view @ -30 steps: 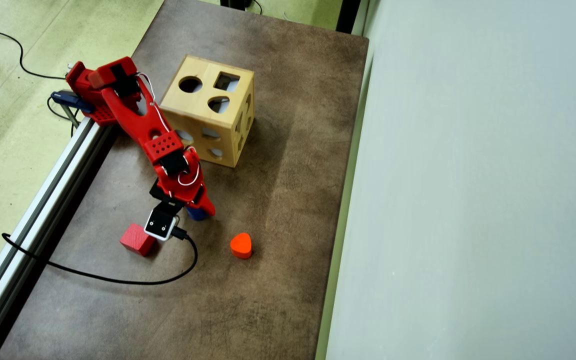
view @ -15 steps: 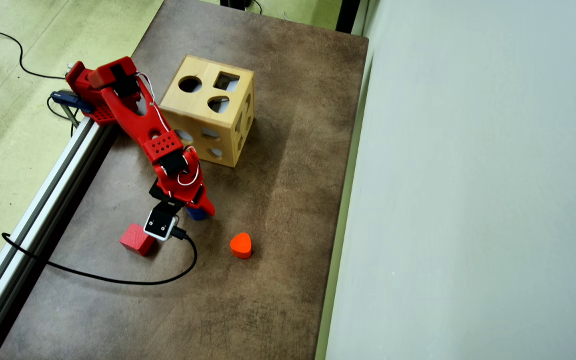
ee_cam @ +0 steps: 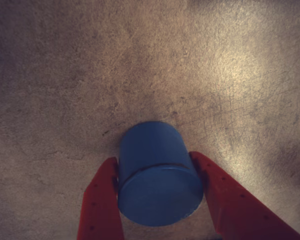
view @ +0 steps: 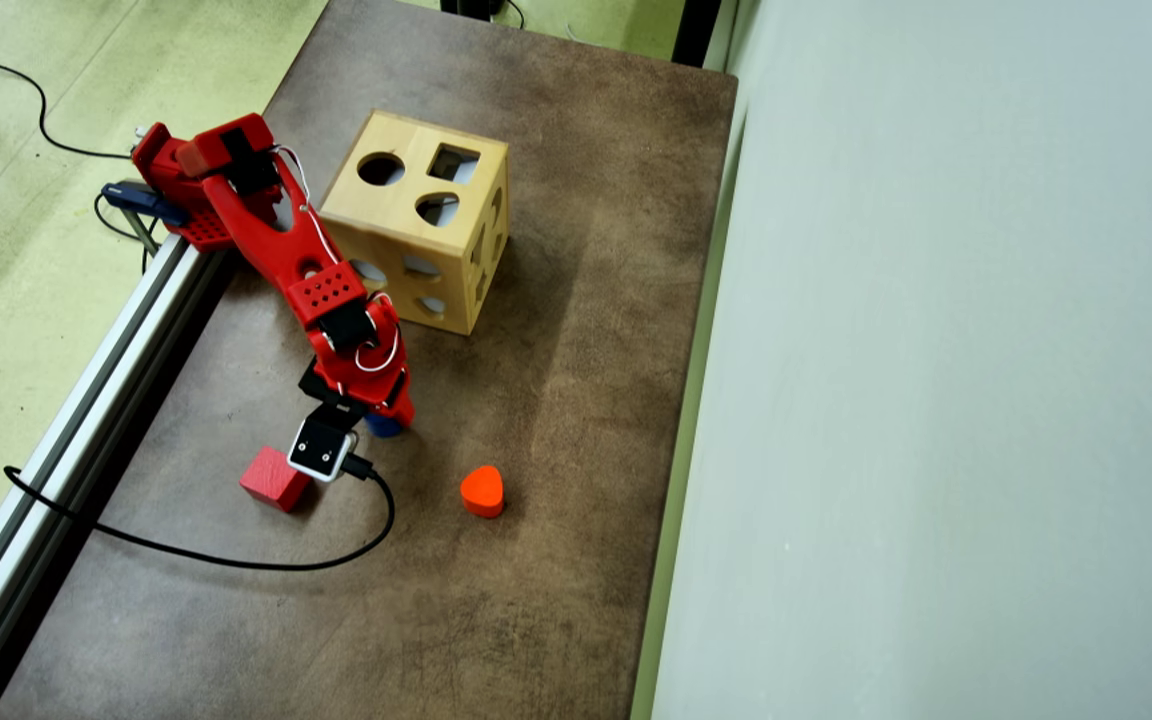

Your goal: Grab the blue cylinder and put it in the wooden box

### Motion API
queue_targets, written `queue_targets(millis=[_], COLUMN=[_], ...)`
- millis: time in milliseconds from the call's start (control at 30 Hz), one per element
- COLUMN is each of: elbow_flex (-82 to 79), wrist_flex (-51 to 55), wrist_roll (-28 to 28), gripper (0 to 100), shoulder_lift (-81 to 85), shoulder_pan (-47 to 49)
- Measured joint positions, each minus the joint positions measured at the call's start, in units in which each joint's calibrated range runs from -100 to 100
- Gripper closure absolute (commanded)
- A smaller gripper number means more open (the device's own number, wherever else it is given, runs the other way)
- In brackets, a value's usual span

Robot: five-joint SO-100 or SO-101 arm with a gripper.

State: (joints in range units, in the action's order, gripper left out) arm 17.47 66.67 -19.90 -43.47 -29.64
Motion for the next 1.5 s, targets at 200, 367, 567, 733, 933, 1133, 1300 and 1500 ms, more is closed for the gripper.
queue_targets(millis=[200, 367, 567, 733, 933, 1133, 1300, 1500], elbow_flex=[0.00, 0.00, 0.00, 0.00, 0.00, 0.00, 0.00, 0.00], wrist_flex=[0.00, 0.00, 0.00, 0.00, 0.00, 0.00, 0.00, 0.00], wrist_roll=[0.00, 0.00, 0.00, 0.00, 0.00, 0.00, 0.00, 1.56], gripper=[82, 93, 96, 96, 97, 97, 97, 97], shoulder_lift=[0.00, 0.00, 0.00, 0.00, 0.08, 0.08, 1.53, 2.46], shoulder_pan=[0.00, 0.00, 0.00, -0.22, -0.22, -0.22, -0.22, -0.22])
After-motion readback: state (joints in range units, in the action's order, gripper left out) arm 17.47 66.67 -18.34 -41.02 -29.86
